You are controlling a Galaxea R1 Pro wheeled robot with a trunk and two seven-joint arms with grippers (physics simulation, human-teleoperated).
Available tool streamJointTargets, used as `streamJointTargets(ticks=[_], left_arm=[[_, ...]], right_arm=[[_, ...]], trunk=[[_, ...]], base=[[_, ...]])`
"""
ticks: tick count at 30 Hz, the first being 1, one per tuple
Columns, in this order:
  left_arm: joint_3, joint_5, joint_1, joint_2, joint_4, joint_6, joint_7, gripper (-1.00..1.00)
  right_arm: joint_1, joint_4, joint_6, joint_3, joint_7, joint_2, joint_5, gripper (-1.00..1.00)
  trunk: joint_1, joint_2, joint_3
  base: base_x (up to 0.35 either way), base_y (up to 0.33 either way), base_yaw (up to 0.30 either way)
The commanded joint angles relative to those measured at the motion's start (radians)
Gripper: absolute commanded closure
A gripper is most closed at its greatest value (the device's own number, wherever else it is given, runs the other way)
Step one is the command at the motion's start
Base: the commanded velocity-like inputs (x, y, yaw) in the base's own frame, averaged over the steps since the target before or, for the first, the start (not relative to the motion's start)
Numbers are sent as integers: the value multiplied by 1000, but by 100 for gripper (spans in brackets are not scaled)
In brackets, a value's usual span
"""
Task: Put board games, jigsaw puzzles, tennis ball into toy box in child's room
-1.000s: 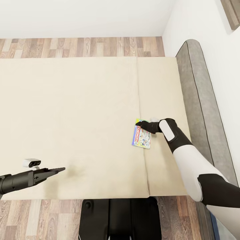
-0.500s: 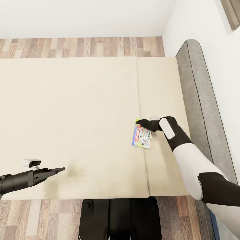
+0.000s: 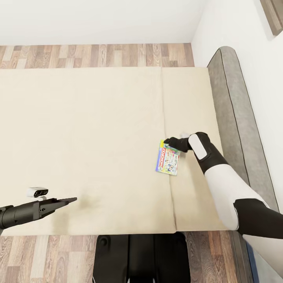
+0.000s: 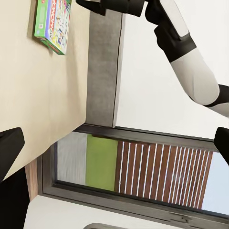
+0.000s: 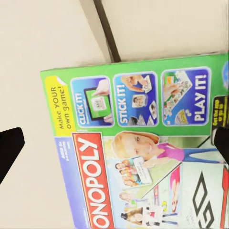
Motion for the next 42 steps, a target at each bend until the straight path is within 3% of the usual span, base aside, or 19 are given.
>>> streamJointTargets(ticks=[1,10,25,33,42], left_arm=[[0,0,0,0,0,11,-4,-100],[0,0,0,0,0,11,-4,-100],[0,0,0,0,0,11,-4,-100],[0,0,0,0,0,10,-4,-100],[0,0,0,0,0,10,-4,-100]], right_arm=[[-1,-1,3,3,-12,0,-11,-100],[-37,7,12,3,-23,-2,-10,-100],[-48,6,14,3,-29,0,-9,-100],[-73,4,14,2,-89,2,-14,-100],[-112,28,4,2,-129,28,-13,-100]], trunk=[[1,-2,-1],[1,-2,-1],[1,-2,-1],[1,-2,-1],[1,-2,-2]], base=[[0,0,0],[0,0,0],[0,0,0],[0,0,0],[0,0,0]])
